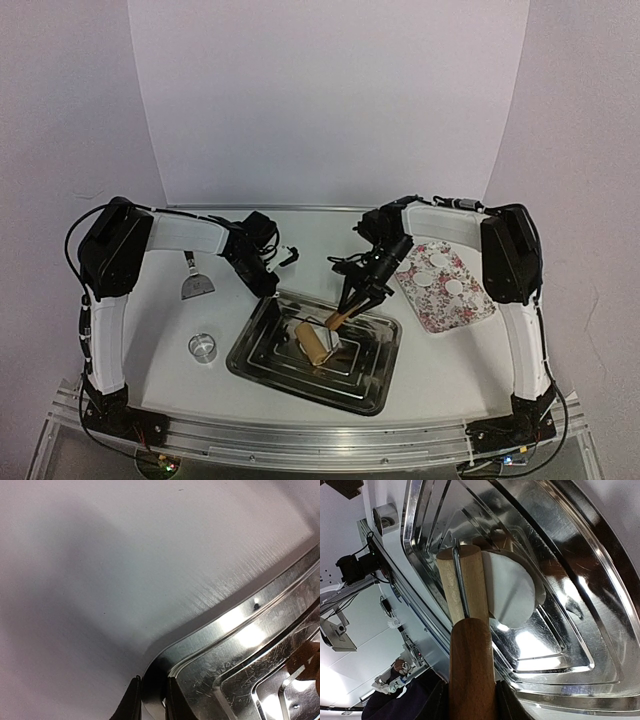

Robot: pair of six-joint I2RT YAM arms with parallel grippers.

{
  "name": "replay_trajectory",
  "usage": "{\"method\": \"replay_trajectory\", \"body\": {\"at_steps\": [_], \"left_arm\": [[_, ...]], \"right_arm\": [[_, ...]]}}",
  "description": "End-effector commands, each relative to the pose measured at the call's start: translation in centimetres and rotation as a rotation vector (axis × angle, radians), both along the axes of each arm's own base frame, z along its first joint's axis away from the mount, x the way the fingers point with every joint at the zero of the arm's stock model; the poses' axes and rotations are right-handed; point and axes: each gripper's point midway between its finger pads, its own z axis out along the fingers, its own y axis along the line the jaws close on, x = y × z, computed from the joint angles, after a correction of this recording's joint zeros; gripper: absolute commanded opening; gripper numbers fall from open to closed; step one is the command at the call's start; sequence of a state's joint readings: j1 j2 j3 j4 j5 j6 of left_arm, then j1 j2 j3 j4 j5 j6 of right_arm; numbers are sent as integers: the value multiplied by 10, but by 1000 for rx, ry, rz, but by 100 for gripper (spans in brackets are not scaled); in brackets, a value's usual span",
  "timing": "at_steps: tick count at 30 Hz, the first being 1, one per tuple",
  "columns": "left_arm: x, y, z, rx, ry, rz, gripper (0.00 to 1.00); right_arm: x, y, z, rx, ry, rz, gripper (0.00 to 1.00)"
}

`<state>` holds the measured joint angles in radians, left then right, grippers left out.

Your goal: Roll out the dumpling wrappers from the dough

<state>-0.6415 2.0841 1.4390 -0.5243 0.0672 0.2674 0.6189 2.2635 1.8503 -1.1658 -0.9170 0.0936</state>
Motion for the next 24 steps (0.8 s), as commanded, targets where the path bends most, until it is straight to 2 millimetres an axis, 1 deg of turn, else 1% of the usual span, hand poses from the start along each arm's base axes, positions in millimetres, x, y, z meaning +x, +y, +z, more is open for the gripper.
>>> {"method": "replay_trajectory", "body": {"at_steps": [1,4,8,10,13,16,19,21,24], "left_arm": [[-15,24,-19,122,24,7,0],[-18,29,-21,137,24,4,0],[-24,35,-24,154,24,2,0],[-25,36,-24,153,26,2,0],[-26,37,-23,149,26,8,0],[-25,35,-23,143,26,9,0],[-23,33,-21,138,24,14,0],[-22,33,-21,137,24,17,0],[-22,32,-22,133,26,20,0]], "right_arm": [[8,-46,-63,-349,-81,-2,0],[12,-56,-55,-347,-81,-31,0],[19,-80,-46,-342,-74,-84,0],[20,-90,-46,-349,-70,-93,0],[18,-96,-52,-365,-61,-87,0],[8,-89,-61,-376,-45,-50,0],[-1,-73,-71,-376,-36,-17,0],[-3,-65,-76,-373,-36,-19,0],[-4,-61,-82,-384,-31,-18,0]]}}
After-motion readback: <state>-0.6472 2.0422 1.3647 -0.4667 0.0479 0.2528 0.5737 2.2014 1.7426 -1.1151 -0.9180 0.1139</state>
